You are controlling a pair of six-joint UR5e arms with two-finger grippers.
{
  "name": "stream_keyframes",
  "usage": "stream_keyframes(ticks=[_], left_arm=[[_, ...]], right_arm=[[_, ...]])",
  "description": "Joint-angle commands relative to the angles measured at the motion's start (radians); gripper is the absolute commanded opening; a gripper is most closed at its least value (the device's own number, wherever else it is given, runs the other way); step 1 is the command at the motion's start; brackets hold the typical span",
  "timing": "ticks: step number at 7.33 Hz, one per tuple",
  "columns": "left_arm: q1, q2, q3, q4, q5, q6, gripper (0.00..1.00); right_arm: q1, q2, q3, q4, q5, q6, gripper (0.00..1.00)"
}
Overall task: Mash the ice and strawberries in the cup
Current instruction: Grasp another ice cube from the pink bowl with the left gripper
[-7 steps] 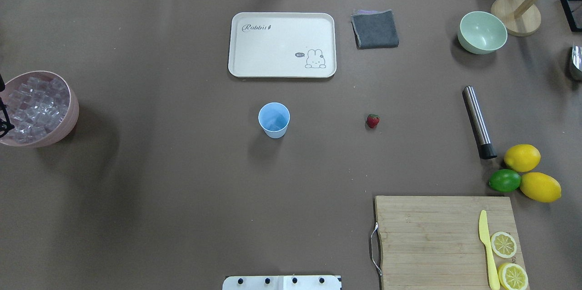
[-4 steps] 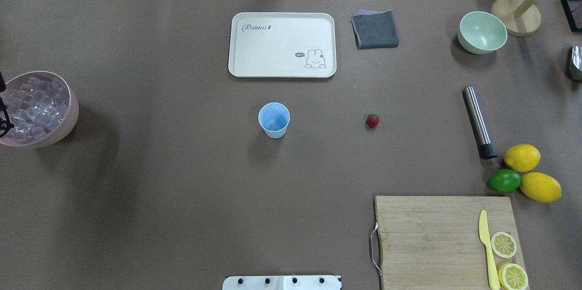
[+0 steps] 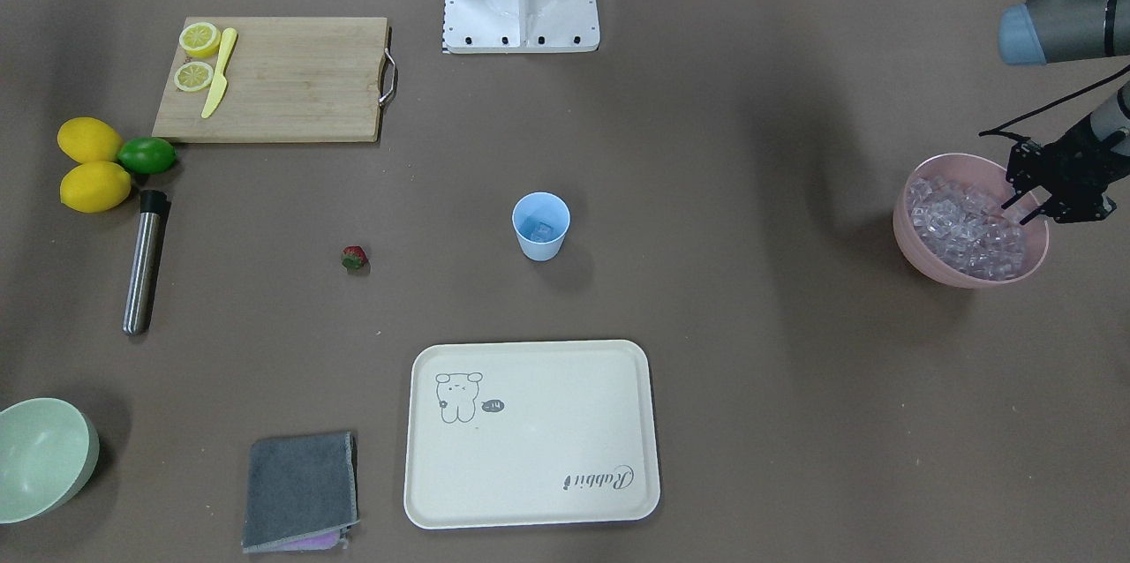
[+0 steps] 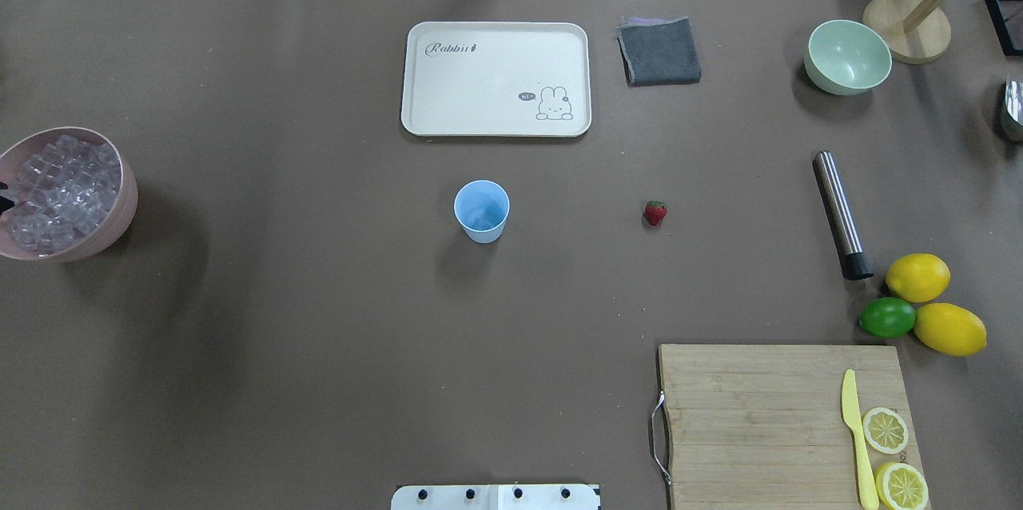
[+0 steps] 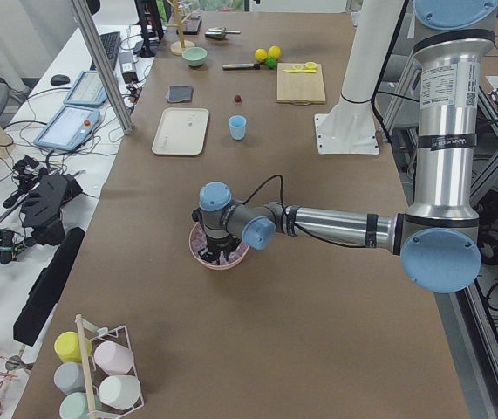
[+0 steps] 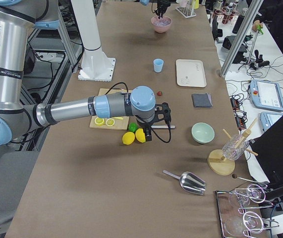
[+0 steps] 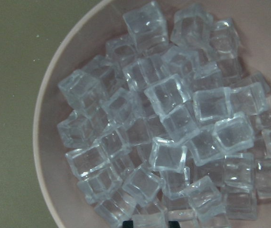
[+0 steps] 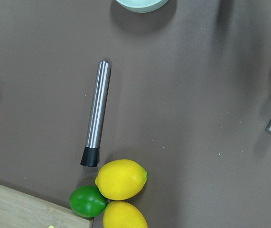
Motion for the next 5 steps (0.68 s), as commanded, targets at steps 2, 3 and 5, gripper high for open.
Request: stream_keyframes(ticks=[2,3,5], left_arm=[[-0.047,-0.063,-0.115,0.184,-0.129,-0.023,0.0],[-0.047,-0.088,-0.186,0.271,-0.146,-0.064,0.0],[-0.019,-0.195,-0.225,0.274,-0.202,-0.373,0.0]], right_arm=[[0.0,-0.001,0.0,0.0,0.003,0.001,1.0],[0.0,0.002,-0.002,0.001,0.005,0.001,1.0],[0.0,0.005,-0.005,0.0,0.005,0.001,1.0]])
